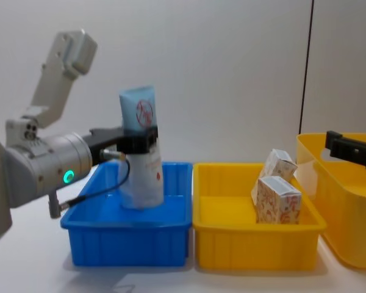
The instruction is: Bimanual collaborative sorting of washing and personal care products
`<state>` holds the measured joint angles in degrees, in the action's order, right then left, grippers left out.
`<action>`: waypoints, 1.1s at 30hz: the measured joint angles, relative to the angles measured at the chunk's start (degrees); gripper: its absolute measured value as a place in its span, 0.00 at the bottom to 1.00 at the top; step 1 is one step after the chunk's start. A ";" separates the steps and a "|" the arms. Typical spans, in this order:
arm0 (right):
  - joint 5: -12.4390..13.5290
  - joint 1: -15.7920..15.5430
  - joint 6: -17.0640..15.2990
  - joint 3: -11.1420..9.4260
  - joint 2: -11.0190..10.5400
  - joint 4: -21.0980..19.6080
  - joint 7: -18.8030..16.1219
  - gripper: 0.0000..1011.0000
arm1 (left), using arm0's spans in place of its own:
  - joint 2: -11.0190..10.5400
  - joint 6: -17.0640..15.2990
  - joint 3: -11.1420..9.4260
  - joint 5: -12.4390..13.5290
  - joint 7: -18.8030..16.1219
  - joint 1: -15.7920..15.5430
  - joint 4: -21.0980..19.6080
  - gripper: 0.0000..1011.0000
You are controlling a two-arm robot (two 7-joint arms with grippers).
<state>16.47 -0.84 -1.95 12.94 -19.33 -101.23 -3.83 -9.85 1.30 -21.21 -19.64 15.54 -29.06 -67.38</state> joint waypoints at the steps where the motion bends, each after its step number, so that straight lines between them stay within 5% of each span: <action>1: 0.00 0.00 0.00 0.00 0.00 0.00 0.00 0.99 | -0.12 0.38 0.14 -0.14 0.29 0.08 -0.29 0.25; 17: 0.00 0.00 0.00 0.00 0.00 0.00 0.00 0.99 | -0.89 4.02 1.29 -5.66 10.24 -1.60 -2.94 0.25; 33: 0.00 0.00 0.00 0.00 0.00 0.00 0.00 0.99 | -0.81 1.11 -2.48 -10.06 21.83 -5.66 1.17 0.25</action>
<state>16.46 -0.84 -1.95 12.94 -19.33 -101.23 -3.83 -10.67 2.41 -23.69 -29.69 37.37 -34.72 -66.20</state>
